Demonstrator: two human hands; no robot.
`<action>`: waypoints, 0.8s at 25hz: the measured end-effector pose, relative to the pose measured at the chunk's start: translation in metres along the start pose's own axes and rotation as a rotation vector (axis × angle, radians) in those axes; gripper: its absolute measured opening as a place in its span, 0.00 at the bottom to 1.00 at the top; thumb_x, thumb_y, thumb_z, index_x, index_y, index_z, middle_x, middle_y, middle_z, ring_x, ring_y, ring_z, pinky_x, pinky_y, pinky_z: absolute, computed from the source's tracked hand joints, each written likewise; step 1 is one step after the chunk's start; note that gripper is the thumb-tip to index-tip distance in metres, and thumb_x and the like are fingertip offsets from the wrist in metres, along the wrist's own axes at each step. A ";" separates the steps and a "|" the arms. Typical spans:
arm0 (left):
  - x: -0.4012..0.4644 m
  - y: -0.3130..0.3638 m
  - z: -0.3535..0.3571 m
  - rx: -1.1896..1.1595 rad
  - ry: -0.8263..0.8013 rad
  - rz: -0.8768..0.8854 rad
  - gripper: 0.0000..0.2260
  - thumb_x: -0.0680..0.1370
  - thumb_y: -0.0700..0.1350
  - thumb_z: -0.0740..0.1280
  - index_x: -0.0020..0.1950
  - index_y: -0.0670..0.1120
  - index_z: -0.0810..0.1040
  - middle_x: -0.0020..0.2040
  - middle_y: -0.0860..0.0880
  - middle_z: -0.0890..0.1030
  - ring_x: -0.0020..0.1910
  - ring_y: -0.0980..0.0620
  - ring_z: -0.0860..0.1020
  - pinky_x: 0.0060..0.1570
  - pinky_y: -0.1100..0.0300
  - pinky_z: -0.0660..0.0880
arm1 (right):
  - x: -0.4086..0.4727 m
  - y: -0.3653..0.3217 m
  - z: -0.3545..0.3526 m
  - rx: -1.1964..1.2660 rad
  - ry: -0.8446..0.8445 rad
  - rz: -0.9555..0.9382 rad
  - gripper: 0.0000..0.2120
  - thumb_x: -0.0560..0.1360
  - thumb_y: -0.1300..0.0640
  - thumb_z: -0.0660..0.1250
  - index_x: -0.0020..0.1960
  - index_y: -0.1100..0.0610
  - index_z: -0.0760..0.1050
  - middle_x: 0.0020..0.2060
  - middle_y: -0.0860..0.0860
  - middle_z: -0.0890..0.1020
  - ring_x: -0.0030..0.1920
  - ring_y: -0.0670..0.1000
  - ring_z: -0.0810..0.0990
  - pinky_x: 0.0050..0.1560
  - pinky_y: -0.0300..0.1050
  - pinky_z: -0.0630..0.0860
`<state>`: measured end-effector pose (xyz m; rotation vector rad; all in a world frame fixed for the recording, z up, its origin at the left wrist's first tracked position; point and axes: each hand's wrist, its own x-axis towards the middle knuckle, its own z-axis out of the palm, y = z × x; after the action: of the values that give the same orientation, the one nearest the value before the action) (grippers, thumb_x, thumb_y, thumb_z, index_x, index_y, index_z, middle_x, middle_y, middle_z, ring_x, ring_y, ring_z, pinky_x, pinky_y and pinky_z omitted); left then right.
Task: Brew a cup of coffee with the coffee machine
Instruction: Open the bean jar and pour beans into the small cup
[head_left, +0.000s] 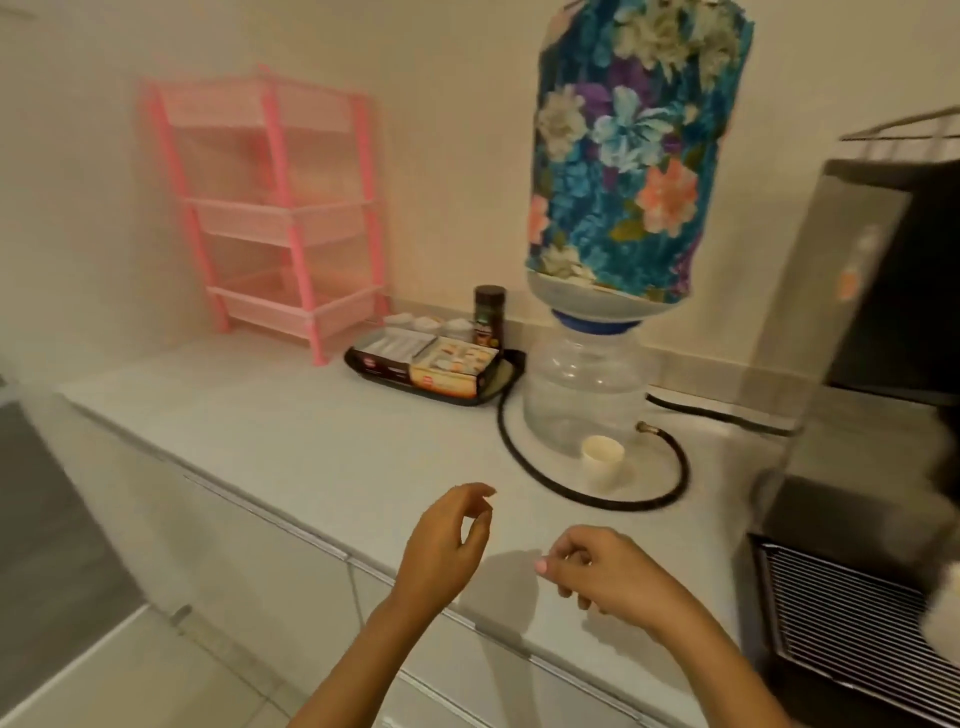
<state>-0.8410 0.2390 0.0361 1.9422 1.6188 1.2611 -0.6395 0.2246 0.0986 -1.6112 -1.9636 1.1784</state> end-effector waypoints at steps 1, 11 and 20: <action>0.004 -0.017 -0.020 0.010 0.012 -0.009 0.10 0.79 0.45 0.62 0.60 0.53 0.76 0.51 0.60 0.79 0.50 0.63 0.77 0.46 0.73 0.71 | 0.015 -0.016 0.017 0.024 -0.008 -0.026 0.11 0.71 0.44 0.68 0.44 0.51 0.77 0.37 0.48 0.83 0.34 0.43 0.78 0.33 0.36 0.72; 0.099 -0.133 -0.100 0.029 0.018 -0.042 0.09 0.79 0.45 0.62 0.56 0.56 0.76 0.48 0.61 0.80 0.49 0.64 0.76 0.43 0.72 0.71 | 0.187 -0.098 0.084 0.176 0.060 -0.108 0.06 0.72 0.49 0.70 0.46 0.50 0.78 0.44 0.45 0.81 0.44 0.43 0.78 0.41 0.36 0.72; 0.279 -0.186 -0.088 0.019 -0.062 0.069 0.09 0.79 0.43 0.62 0.58 0.50 0.77 0.52 0.55 0.80 0.49 0.60 0.77 0.47 0.65 0.75 | 0.392 -0.124 0.016 0.245 0.320 0.001 0.15 0.73 0.54 0.69 0.58 0.52 0.71 0.54 0.51 0.77 0.52 0.50 0.77 0.49 0.44 0.76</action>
<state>-1.0345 0.5246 0.0706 2.0449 1.5515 1.2020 -0.8472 0.5793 0.0919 -1.5612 -1.5563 1.0395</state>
